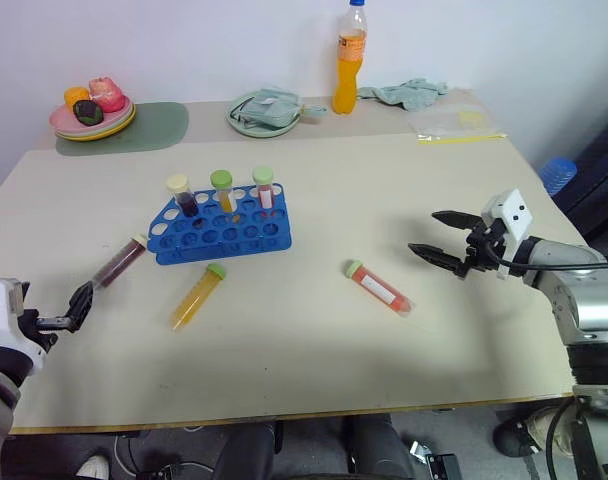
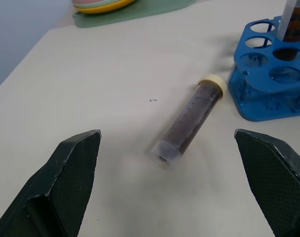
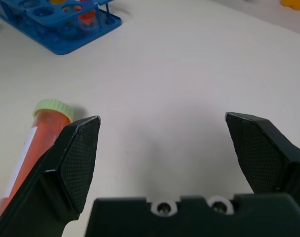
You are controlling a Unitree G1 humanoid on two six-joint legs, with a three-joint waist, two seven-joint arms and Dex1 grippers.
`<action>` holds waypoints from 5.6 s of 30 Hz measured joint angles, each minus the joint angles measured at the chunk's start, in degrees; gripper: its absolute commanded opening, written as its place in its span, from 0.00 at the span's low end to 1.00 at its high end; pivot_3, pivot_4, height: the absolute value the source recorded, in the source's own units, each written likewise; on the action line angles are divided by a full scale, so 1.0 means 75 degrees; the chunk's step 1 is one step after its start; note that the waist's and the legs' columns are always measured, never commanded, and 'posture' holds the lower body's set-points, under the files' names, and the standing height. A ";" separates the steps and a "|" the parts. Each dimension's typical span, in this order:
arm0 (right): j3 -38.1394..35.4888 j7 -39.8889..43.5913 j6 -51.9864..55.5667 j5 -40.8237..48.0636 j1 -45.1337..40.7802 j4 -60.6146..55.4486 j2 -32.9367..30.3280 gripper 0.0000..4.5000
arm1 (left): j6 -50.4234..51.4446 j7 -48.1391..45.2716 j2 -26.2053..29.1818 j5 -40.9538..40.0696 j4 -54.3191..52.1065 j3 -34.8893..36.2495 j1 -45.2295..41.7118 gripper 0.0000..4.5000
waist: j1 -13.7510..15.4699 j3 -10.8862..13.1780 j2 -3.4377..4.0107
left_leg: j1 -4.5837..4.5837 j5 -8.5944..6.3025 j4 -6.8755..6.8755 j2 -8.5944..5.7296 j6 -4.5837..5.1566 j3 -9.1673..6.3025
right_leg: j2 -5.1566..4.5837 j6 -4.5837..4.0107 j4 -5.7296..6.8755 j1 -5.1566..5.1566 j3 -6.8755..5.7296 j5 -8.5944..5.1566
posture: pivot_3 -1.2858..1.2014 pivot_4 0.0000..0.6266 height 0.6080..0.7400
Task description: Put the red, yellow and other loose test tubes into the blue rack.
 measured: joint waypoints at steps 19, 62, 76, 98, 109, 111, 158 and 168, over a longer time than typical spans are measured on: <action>0.0313 -0.0054 0.1398 -0.0094 0.0089 -0.1111 -0.0152 0.99 | -0.0494 -0.0366 -0.0387 -0.0169 -0.0098 -0.0449 -0.0182 1.00 | 0.0002 0.0001 0.0002 | -0.0001 -0.0001 -0.0003 0.0001 0.0001 -0.0002 | 0.0000 -0.0002 -0.0001 -0.0003 0.0000 -0.0001 | 0.52 0.24 1.00; 0.3453 -0.2902 0.4647 0.1483 -0.1867 -0.3992 0.0469 0.16 | -0.1792 -0.2906 0.0031 -0.0685 -0.0674 -0.4492 -0.0278 1.00 | -0.0007 0.0008 0.0018 | -0.0035 -0.0012 0.0002 -0.0009 0.0022 0.0004 | 0.0000 0.0024 -0.0018 -0.0024 -0.0021 0.0012 | 0.52 0.24 1.00; 0.2760 -0.3864 -0.2273 -0.0764 -0.2201 0.0667 0.5625 0.16 | -0.1161 -0.1111 -0.0026 -0.0932 -0.0346 -0.2858 -0.1092 1.00 | -0.0050 0.0008 0.0020 | 0.0008 0.0007 -0.0010 -0.0005 -0.0011 -0.0017 | 0.0032 0.0003 0.0010 -0.0044 0.0007 0.0025 | 0.52 0.24 1.00; 0.2281 -0.4522 -0.4287 -0.1802 -0.2710 0.4007 0.6666 0.16 | -0.0991 -0.0905 -0.0045 -0.1083 -0.0366 -0.2490 -0.0696 1.00 | -0.0128 0.0010 0.0023 | 0.0007 0.0021 -0.0020 -0.0004 -0.0035 -0.0004 | 0.0036 -0.0016 0.0091 -0.0075 0.0024 0.0014 | 0.52 0.24 1.00; 0.2102 -0.4407 -0.4523 -0.1789 -0.2713 0.4005 0.6669 0.82 | -0.1425 -0.1276 -0.0132 -0.0881 0.0226 -0.2469 -0.0600 1.00 | -0.0150 0.0010 0.0024 | 0.0007 0.0021 -0.0021 -0.0004 -0.0035 -0.0006 | 0.0036 -0.0016 0.0093 -0.0077 0.0023 0.0014 | 0.52 0.24 1.00; 0.2097 -0.4354 -0.4580 -0.1783 -0.2712 0.3713 0.6669 0.82 | -0.1370 -0.1266 -0.0081 -0.0912 0.0285 -0.2400 -0.0669 1.00 | -0.0190 0.0010 0.0024 | 0.0007 0.0021 -0.0023 -0.0003 -0.0035 -0.0008 | 0.0036 -0.0016 0.0095 -0.0078 0.0023 0.0014 | 0.52 0.24 1.00; 0.2734 -0.0197 0.0325 -0.0556 0.0898 -0.4022 0.1339 0.83 | 0.7663 -0.1253 0.2645 -0.0837 0.1795 -0.6114 -0.6649 0.70 | -0.0154 0.0047 -0.0010 | -0.0006 0.0021 -0.0004 -0.0003 -0.0033 -0.0011 | 0.0031 -0.0008 0.0114 -0.0079 0.0012 0.0000 | 0.52 0.24 1.00; 0.2760 -0.0255 0.0342 -0.0562 0.0931 -0.4082 0.1319 0.83 | 0.7417 -0.1230 0.3087 -0.1658 0.0866 -0.5447 -0.5888 0.16 | -0.0077 0.0047 -0.0010 | -0.0007 0.0021 -0.0007 -0.0001 -0.0034 -0.0005 | 0.0025 -0.0009 0.0111 -0.0083 0.0015 0.0000 | 0.52 0.24 1.00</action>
